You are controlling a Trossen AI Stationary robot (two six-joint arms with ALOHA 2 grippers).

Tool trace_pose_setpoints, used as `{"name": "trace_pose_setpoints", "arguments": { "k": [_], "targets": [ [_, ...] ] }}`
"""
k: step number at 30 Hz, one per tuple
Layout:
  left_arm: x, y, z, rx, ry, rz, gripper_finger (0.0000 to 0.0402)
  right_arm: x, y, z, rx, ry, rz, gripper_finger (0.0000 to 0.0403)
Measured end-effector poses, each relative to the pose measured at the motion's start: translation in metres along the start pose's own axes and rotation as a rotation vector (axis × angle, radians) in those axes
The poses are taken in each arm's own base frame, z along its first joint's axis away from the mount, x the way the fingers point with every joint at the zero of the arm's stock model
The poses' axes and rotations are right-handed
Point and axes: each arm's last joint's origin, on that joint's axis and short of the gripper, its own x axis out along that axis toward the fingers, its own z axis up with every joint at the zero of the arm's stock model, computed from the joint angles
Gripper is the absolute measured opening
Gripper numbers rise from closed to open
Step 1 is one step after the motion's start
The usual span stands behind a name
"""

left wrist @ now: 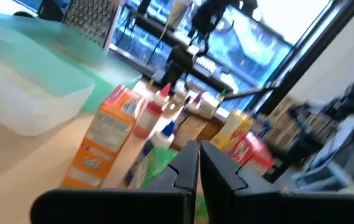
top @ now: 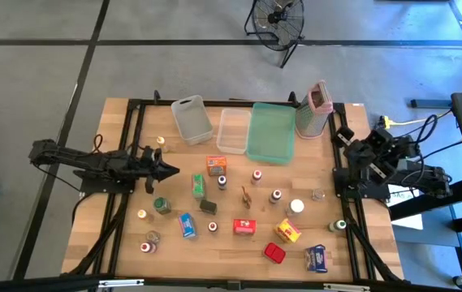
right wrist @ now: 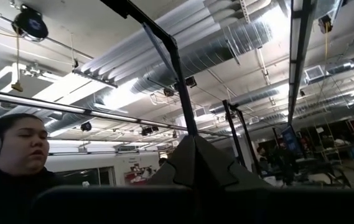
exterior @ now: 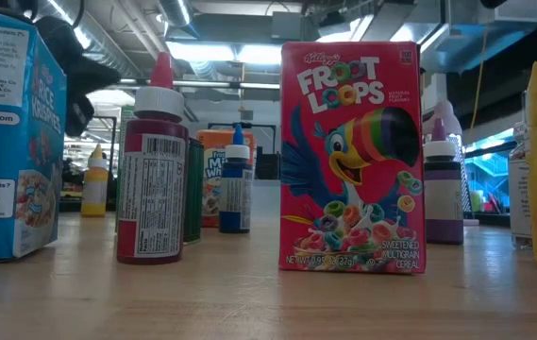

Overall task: Pick & Place Kitchen Items
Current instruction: Put the yellow food coloring bottle into the gray bin

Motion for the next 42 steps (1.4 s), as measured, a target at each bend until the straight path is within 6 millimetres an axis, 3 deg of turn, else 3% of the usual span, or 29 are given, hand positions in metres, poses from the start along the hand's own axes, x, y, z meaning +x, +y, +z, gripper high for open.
{"name": "trace_pose_setpoints", "arguments": {
  "k": [10, 17, 22, 26, 33, 37, 42],
  "targets": [
    [-0.003, -0.015, 0.029, -0.035, -0.162, -0.020, 0.0028, 0.000, -0.004, -0.002, 0.025, 0.000, -0.071, 0.0003],
    [-0.010, -0.032, 0.058, -0.052, -0.261, -0.041, 0.0103, 0.000, -0.009, -0.006, 0.040, 0.009, -0.153, 0.0013],
    [-0.015, -0.040, 0.074, -0.043, -0.321, -0.062, 0.0165, 0.004, -0.015, -0.009, 0.050, 0.022, -0.184, 0.0046],
    [-0.022, -0.048, 0.090, 0.011, -0.431, -0.066, 0.0190, 0.007, -0.016, -0.009, 0.051, 0.019, -0.197, 0.0073],
    [-0.030, -0.063, 0.118, 0.155, -0.537, -0.058, 0.0188, 0.017, -0.001, 0.020, -0.046, -0.054, -0.158, 0.0080],
    [-0.026, -0.076, 0.135, 0.196, -0.455, -0.030, 0.0188, 0.027, 0.007, 0.040, -0.103, -0.040, -0.166, 0.0084],
    [-0.016, -0.093, 0.159, 0.332, -0.330, 0.087, 0.0188, 0.047, 0.006, 0.055, -0.099, 0.105, -0.251, 0.0107]
  ]
}}
